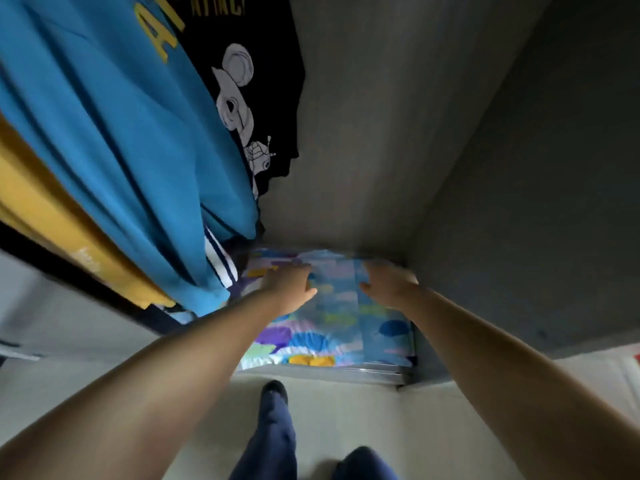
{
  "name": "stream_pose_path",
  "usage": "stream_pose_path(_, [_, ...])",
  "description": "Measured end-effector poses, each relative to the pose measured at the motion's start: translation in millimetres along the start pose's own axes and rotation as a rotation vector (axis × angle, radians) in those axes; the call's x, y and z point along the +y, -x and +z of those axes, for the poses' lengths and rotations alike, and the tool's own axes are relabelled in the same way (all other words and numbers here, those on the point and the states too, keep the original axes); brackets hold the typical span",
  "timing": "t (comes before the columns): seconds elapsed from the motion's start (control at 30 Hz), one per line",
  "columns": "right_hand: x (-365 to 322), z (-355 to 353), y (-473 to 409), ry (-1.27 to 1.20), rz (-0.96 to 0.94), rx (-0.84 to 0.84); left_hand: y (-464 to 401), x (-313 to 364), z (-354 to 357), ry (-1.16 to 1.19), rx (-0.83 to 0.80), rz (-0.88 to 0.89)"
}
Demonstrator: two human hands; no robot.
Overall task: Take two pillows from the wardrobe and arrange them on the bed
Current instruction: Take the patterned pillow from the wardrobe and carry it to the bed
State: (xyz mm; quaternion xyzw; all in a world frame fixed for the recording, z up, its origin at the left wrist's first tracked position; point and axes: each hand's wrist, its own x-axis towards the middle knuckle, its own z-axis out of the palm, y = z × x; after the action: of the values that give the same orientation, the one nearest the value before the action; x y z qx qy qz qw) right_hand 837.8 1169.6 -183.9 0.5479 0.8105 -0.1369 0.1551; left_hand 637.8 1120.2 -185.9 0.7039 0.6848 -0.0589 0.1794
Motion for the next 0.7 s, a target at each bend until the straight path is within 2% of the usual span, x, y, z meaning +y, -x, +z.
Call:
stream_pose_path(0.13, [8.9, 28.3, -66.3, -0.041, 0.074, -0.034, -76.2, -24.4, 25.7, -0.041, -0.045, 0.038])
stream_pose_path(0.27, [15.7, 86.0, -145.9, -0.062, 0.091, -0.089, -148.8, -52.9, 88.7, -0.126, -0.09, 0.035])
stream_pose_path(0.43, [21.0, 226.9, -246.1, -0.119, 0.108, -0.116, -239.6, -97.8, 217.5, -0.193, -0.138, 0.001])
stream_pose_path(0.53, [35.5, 297.3, -303.9, -0.08, 0.087, -0.122, -294.0, -122.2, 285.3, -0.192, -0.109, -0.012])
stream_pose_path(0.6, [49.7, 324.4, -349.9, -0.071, 0.061, -0.087, -334.9, -139.2, 318.6, -0.166, -0.079, 0.018])
stream_pose_path(0.7, [63.9, 348.2, -425.9, -0.06, -0.017, 0.029, -406.4, -166.4, 357.7, -0.074, -0.196, 0.037])
